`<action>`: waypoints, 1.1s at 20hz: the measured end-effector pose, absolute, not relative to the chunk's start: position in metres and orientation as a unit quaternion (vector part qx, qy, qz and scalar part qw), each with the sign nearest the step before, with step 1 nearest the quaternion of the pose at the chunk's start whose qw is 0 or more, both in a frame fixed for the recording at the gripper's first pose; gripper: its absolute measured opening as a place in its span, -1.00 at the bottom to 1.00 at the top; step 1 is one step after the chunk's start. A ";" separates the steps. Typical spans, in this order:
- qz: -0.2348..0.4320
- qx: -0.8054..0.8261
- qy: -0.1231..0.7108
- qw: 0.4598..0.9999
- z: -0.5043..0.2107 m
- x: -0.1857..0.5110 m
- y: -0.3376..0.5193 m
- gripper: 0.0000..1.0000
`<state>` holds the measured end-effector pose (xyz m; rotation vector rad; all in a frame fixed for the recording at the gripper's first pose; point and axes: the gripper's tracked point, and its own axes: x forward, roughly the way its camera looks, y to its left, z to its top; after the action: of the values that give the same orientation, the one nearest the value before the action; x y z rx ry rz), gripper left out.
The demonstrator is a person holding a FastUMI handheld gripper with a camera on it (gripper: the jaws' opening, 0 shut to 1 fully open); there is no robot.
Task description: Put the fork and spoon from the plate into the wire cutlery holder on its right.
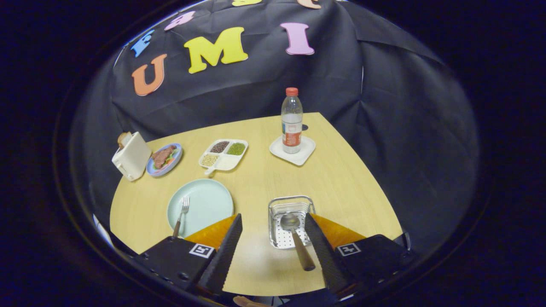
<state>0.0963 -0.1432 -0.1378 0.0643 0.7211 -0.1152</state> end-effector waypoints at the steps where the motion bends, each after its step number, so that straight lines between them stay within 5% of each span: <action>1: -0.053 0.029 0.347 0.936 -0.134 0.096 -0.134 0.79; 22: 0.028 0.003 0.443 0.896 -0.254 0.143 0.062 0.93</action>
<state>0.1435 0.0620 -0.2544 0.0060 0.9172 0.0587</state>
